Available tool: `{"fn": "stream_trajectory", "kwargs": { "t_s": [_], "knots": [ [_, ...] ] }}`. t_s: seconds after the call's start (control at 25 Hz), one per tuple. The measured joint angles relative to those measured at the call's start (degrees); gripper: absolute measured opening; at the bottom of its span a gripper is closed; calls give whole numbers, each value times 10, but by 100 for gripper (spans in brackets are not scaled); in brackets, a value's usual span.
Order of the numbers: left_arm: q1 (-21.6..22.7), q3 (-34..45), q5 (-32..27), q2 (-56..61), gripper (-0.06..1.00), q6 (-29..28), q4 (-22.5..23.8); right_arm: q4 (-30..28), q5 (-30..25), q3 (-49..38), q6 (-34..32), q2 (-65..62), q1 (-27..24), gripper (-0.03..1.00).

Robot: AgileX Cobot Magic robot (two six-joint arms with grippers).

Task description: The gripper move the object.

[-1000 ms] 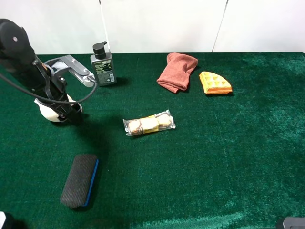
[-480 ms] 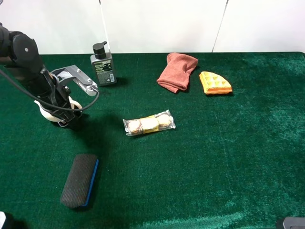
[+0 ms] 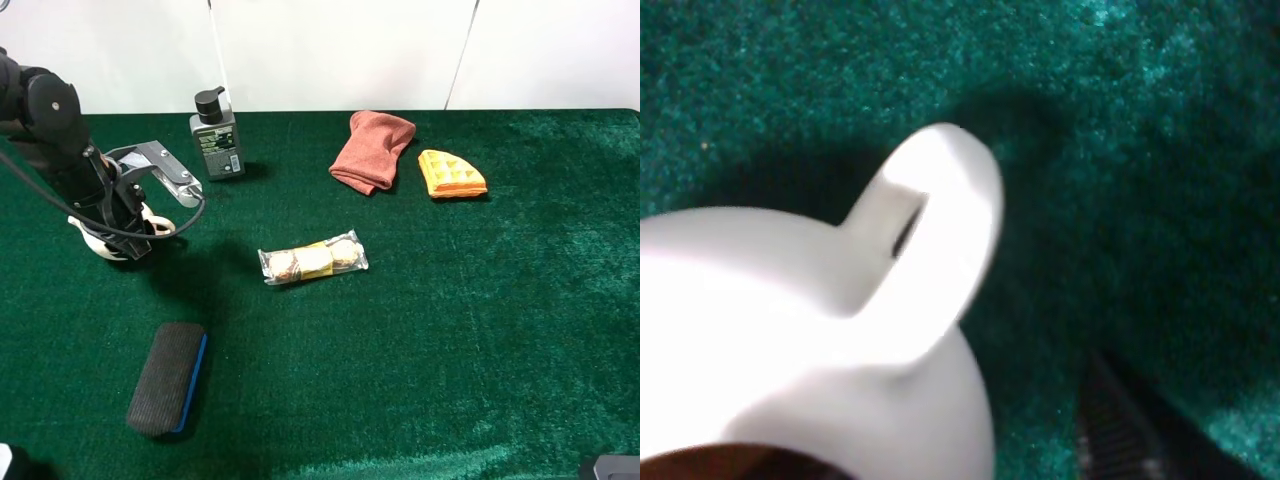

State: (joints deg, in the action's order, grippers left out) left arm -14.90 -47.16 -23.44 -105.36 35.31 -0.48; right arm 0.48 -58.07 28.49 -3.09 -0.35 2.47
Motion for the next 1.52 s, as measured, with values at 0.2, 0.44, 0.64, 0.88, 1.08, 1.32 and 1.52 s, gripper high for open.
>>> {"fn": "stream_trajectory", "kwargs": {
  "t_s": [0.2,0.44,0.64,0.88,1.08,1.32,1.52],
  "knots": [
    [0,0,0,0,16,0,1,0,0,0,0,0,0,70],
    [0,0,0,-1,6,0,1,0,0,0,0,0,0,70],
    [0,0,0,-1,6,0,1,0,0,0,0,0,0,70],
    [0,0,0,-1,6,0,1,0,0,0,0,0,0,70],
    [0,0,-1,14,6,0,1,0,0,0,0,0,0,70],
    [0,0,-15,69,6,0,1,0,0,0,0,0,0,70],
    [0,0,-42,124,6,0,1,0,0,0,0,0,0,70]
  ]
}}
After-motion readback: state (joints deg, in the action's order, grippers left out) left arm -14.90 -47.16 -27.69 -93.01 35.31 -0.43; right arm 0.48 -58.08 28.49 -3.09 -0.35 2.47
